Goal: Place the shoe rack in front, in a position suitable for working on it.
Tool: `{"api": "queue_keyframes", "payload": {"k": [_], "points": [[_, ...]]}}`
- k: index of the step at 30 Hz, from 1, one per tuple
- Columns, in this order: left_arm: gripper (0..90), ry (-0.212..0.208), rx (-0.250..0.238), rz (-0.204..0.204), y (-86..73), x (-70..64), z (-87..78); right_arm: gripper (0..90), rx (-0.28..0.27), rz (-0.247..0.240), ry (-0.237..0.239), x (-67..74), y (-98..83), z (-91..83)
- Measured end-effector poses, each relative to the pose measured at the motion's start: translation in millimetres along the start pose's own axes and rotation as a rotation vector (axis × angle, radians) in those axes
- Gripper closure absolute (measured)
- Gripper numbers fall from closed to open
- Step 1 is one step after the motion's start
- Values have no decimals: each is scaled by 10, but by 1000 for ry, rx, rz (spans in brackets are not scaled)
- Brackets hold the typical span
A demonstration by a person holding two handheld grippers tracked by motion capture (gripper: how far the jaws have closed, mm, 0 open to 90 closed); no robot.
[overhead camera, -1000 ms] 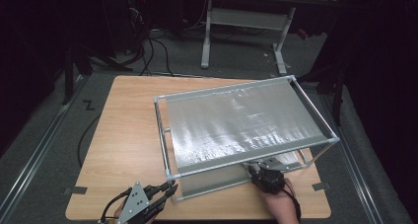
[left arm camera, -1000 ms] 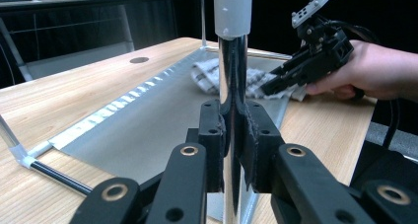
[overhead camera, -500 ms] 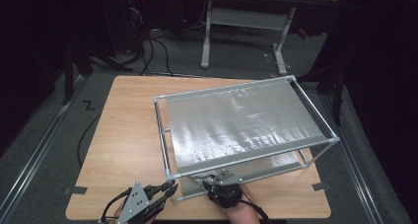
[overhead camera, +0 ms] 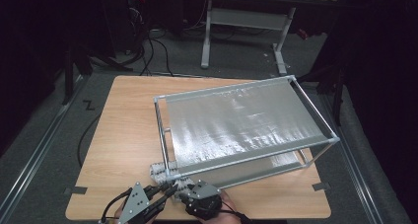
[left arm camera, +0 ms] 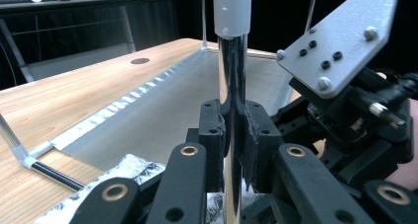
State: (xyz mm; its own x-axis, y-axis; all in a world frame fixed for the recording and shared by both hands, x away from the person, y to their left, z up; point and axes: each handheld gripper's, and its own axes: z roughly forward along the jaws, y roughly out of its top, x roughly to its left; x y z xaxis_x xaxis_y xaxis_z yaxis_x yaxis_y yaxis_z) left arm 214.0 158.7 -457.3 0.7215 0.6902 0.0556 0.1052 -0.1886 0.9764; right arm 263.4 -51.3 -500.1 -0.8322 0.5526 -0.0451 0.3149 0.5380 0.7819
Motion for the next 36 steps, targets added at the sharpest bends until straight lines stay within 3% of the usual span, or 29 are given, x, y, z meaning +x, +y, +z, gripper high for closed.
{"api": "queue_keyframes", "payload": {"k": [3,6,8,10,11,13,14,15,20,21,23,24,25,27,29,30,31,33,36], "points": [[801,1,0,0,0,-3,4,478,-3,23,-24,-31,-2,17],[801,1,0,-1,0,-3,5,493,-6,49,-4,-68,-11,32],[801,7,1,0,3,-12,4,564,-1,82,55,-114,-17,38],[801,8,2,0,3,-13,5,596,2,100,70,-119,-20,37],[801,8,1,1,3,-12,4,685,2,95,89,-114,-21,32],[801,7,1,1,2,-11,4,752,-7,41,77,-88,-22,30],[801,7,2,2,3,-11,3,770,4,34,56,-50,-26,14],[801,7,2,2,4,-11,3,777,-26,-29,34,-46,-28,21],[801,6,2,4,4,-10,2,780,-58,-47,-37,-86,-11,-145],[801,5,2,3,4,-8,3,780,-92,-44,-103,-197,-41,-322],[801,5,3,6,5,-7,3,779,-108,-35,-191,-329,-127,-540],[801,5,3,6,5,-7,3,779,-108,-35,-191,-329,-127,-540],[800,5,5,5,7,-8,3,777,-91,-48,-288,-483,-254,-755],[800,4,4,4,6,-4,4,777,-72,-5,-366,-652,-433,-946],[801,3,5,3,8,-1,5,776,-34,59,-413,-821,-618,-1086],[801,3,5,3,8,-1,5,776,-34,59,-413,-821,-618,-1086],[802,4,4,3,7,-1,8,777,16,109,-452,-961,-767,-1149],[801,3,4,2,8,2,12,777,70,147,-468,-1052,-853,-1095],[802,12,5,-2,14,18,36,776,98,142,-477,-1121,-845,-976]]}}
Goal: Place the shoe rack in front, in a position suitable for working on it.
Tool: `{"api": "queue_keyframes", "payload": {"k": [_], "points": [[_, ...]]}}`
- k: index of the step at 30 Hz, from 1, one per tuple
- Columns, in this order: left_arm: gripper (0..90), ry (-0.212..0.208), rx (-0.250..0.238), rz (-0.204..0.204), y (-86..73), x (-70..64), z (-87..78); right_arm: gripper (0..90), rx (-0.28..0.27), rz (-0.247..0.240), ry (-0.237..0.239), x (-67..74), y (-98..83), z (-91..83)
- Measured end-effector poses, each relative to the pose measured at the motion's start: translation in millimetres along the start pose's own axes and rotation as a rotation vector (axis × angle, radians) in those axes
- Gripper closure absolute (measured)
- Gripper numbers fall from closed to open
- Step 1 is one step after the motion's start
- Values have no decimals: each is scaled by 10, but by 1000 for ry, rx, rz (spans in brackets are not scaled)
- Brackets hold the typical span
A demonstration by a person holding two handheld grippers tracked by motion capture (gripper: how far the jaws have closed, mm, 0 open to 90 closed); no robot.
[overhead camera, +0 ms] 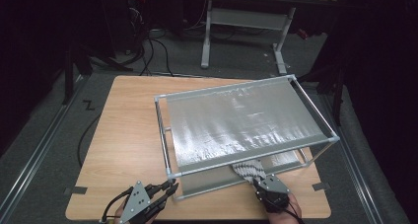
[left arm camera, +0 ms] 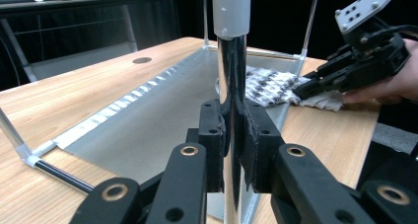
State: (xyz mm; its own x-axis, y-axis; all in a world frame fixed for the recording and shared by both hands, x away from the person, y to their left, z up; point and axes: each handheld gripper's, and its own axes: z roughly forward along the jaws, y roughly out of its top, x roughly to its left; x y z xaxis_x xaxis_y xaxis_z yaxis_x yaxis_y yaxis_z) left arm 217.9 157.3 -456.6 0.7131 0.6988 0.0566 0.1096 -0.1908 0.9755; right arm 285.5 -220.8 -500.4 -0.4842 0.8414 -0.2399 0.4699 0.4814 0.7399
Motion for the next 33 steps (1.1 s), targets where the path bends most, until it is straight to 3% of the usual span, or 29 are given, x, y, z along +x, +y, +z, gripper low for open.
{"api": "queue_keyframes", "payload": {"k": [6,10,16,21,26,33], "points": [[803,7,-7,-8,-2,35,41,775,-7,33,-2,-50,165,239],[802,1,-8,-4,3,46,65,773,-19,58,6,-93,207,285],[802,-12,-9,1,3,66,75,772,-130,99,7,-115,161,-68],[802,-22,-11,0,14,108,138,771,-198,97,-10,-75,116,-373],[803,-40,-20,-7,24,111,224,772,-293,125,-62,-111,97,-729],[804,-49,-20,-2,36,87,273,773,-417,144,-124,-223,229,-1032]]}}
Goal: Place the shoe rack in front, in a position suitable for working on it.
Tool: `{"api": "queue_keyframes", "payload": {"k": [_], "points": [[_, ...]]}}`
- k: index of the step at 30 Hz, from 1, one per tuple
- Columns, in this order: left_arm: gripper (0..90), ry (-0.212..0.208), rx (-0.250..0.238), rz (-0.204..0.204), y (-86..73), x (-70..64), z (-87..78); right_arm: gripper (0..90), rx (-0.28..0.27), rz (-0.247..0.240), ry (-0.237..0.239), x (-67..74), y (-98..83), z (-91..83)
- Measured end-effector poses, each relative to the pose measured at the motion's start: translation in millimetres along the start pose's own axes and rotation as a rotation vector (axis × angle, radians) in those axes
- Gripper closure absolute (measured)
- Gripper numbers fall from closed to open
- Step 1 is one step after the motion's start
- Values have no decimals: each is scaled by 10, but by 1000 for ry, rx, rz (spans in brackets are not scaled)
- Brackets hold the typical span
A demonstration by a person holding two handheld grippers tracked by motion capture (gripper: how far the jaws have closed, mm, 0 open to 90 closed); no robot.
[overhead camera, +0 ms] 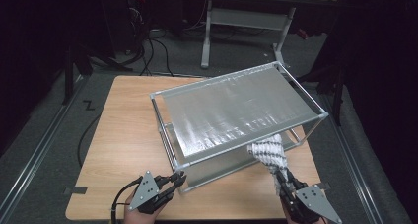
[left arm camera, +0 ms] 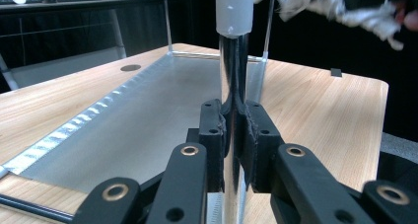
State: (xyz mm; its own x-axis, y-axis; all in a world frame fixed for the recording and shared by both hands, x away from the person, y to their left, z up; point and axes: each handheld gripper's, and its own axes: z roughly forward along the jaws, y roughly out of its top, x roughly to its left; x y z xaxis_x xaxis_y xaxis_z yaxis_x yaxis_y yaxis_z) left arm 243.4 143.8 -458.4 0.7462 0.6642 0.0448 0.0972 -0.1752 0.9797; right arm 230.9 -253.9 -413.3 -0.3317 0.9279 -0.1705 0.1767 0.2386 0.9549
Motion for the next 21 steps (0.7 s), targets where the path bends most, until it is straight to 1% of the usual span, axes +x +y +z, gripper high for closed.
{"api": "queue_keyframes", "payload": {"k": [5,7,8,10,11,14,16,19,21], "points": [[803,3,3,4,-4,-26,-31,773,-90,7,-21,-58,215,-35],[803,5,2,-2,-11,-48,-62,773,-125,7,-26,-67,298,-38],[804,5,0,-2,-15,-71,-78,773,-143,14,-26,-73,347,-33],[803,4,4,10,-14,-110,-101,772,-173,23,-21,-74,447,-5],[802,4,3,11,-16,-122,-108,771,-189,27,-14,-70,520,37],[801,12,6,21,-24,-143,-156,769,-202,27,-13,-64,629,153],[800,20,9,23,-29,-152,-192,768,-194,28,-12,-84,709,298],[800,33,13,23,-37,-164,-240,768,-150,31,-15,-132,802,599],[799,38,12,25,-43,-172,-266,769,-114,37,-17,-158,807,778]]}}
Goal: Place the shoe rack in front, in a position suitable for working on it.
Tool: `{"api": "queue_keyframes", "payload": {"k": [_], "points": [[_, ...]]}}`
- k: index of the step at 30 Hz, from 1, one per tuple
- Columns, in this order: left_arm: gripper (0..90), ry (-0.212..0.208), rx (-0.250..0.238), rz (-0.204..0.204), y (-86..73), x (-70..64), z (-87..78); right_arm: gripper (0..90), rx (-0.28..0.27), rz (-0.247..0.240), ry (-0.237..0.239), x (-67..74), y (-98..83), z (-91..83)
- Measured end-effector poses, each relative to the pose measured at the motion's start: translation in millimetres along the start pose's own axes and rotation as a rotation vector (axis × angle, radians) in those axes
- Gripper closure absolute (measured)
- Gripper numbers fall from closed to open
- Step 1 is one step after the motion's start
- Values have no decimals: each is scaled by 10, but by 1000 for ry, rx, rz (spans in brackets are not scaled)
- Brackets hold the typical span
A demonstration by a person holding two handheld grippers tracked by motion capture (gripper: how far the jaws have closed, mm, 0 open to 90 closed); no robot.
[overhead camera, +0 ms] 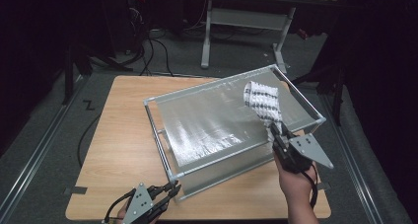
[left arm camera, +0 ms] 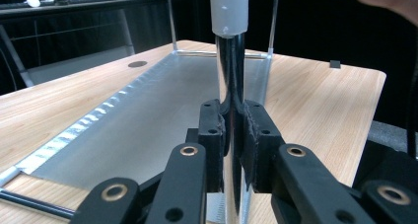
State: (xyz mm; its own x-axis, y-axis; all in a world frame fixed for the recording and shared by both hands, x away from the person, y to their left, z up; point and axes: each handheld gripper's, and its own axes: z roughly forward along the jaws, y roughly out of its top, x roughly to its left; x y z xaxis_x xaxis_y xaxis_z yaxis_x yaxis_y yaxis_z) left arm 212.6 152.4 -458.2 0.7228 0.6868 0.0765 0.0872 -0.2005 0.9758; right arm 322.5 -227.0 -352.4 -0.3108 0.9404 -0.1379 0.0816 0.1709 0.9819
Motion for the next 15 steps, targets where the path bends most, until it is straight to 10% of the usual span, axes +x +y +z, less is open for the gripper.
{"api": "queue_keyframes", "payload": {"k": [5,15], "points": [[799,8,-3,-1,-16,-11,-50,768,68,25,-1,-24,-159,198],[799,-5,-6,-3,-15,-42,-39,769,29,23,-21,-56,-280,-92]]}}
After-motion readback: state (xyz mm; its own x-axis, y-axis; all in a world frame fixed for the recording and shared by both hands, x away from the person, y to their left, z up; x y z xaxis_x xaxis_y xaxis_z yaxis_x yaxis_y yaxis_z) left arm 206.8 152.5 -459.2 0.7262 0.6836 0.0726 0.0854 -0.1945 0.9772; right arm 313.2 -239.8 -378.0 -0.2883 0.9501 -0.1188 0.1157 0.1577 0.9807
